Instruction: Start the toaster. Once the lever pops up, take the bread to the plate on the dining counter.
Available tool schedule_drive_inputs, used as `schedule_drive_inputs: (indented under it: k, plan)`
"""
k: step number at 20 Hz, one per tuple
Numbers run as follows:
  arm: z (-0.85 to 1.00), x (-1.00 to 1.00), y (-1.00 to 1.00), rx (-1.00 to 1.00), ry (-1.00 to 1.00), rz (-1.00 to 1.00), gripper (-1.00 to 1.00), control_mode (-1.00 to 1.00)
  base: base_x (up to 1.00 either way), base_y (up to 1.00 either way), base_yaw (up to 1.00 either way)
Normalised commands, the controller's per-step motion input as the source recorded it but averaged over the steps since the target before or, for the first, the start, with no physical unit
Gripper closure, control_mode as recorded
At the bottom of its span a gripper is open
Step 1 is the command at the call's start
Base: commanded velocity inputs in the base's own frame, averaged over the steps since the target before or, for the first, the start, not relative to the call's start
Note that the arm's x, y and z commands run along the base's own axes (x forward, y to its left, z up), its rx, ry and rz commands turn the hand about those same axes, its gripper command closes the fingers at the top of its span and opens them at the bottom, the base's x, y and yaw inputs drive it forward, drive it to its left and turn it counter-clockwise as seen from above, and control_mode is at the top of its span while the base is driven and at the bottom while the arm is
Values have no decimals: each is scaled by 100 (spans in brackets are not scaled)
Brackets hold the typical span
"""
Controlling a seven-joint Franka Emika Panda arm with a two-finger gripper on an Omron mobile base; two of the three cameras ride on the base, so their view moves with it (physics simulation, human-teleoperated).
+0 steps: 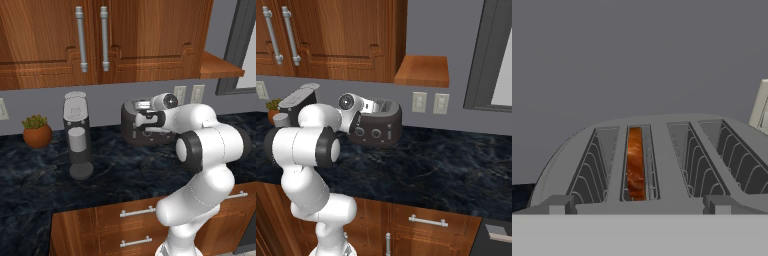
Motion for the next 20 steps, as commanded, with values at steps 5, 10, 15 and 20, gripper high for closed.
schedule_drive_inputs:
  k: [5,10,15,20]
  plan:
    - [0,0,0,0,0,0,-100,-100,0,0,0]
    - [0,0,0,0,0,0,-100,-100,0,0,0]
    - [0,0,0,0,0,0,-100,-100,0,0,0]
    - [0,0,0,0,0,0,-100,-100,0,0,0]
